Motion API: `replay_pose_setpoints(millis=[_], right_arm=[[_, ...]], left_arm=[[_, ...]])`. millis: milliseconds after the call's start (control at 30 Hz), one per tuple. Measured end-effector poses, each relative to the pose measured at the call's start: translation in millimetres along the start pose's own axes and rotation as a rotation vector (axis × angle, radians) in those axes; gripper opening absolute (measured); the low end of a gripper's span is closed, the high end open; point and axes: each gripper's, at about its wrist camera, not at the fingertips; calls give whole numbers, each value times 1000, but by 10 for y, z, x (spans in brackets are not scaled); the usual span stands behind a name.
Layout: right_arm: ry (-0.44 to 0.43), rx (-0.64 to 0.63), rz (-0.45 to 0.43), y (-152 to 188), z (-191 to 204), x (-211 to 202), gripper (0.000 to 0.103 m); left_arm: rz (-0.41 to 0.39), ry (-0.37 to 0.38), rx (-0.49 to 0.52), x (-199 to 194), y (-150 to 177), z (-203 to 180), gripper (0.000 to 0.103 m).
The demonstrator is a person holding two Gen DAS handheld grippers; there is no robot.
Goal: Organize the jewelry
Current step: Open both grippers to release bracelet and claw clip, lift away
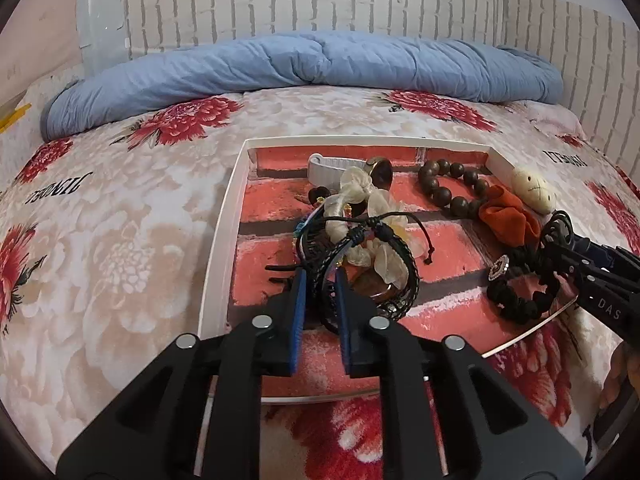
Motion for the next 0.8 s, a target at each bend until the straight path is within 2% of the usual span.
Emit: replay_pose_setpoints(millis=[133, 267, 500, 533, 567, 633, 800], right_arm=[[-4, 3, 10, 17, 1, 21, 45], [-5, 5, 12, 27, -5, 26, 45], [-17, 10, 25, 50, -26, 20, 46], [-24, 11, 24, 53, -28, 0, 48], [-21, 10, 19, 56, -28, -30, 57], [-8, 1, 6, 60, -11, -112, 65], [13, -26, -22, 79, 47, -342, 81]], left_arm=[[-2, -12, 5, 9, 11, -9, 22], [-6, -22, 14, 11, 30, -23, 24], [1, -29, -2, 27, 33, 22, 41], [2, -32, -5, 24, 31, 28, 46], [2, -35, -9, 17, 31, 35, 48], [-4, -36, -14, -32, 37, 38, 54], [-41, -13, -15, -311, 93, -13, 69]])
Point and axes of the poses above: each gripper's, at about its wrist camera, not at the fingertips, and x roughly the way its jaws point, z to its left, y to its underside, and after that the axes turned 10 degrees about -x, right-handed
